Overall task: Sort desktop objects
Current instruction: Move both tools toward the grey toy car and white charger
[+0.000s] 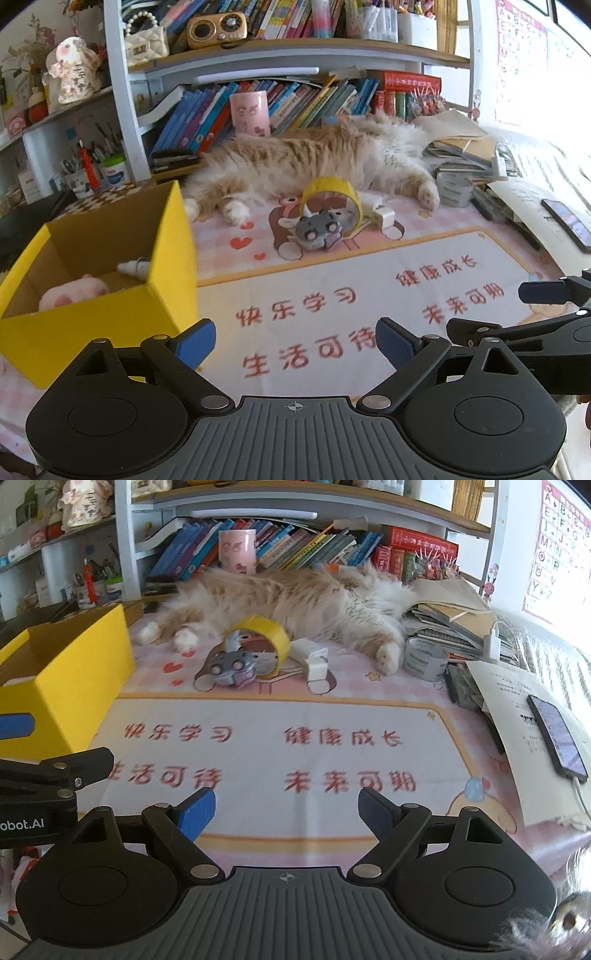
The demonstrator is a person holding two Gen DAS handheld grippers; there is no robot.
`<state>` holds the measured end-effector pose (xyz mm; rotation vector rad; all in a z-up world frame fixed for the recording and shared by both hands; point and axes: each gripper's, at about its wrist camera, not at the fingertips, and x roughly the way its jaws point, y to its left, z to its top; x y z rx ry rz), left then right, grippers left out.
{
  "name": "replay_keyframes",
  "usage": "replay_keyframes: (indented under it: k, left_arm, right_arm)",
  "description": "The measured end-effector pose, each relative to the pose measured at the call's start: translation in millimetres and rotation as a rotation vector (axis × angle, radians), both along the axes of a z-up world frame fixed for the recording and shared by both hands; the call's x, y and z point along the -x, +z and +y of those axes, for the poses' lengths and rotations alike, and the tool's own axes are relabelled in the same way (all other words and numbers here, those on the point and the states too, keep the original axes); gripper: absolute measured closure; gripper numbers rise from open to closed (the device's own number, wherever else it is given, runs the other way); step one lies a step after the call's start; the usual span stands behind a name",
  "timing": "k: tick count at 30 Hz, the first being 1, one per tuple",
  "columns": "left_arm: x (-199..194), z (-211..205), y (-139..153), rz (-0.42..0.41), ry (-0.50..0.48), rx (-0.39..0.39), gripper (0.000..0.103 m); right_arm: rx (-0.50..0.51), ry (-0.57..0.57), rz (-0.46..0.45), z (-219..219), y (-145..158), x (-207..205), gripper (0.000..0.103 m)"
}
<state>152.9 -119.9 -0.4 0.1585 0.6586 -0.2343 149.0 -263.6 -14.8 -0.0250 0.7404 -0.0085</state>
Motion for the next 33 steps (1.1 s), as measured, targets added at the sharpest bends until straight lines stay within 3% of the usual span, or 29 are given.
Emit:
replay_keyframes:
  k: [19, 33]
  left_arm:
    - [-55.0, -44.8, -0.9, 0.007, 0.166, -0.082, 0.008]
    - [-121.9, -63.7, -15.7, 0.048, 0.21, 0.004, 0.008]
  right_arm:
    - [-0.103, 0.111, 0.026, -59.6, -7.9, -81.1, 0.02]
    - [-0.084, 0.197, 0.01, -84.9, -27.9, -170.0, 0.028]
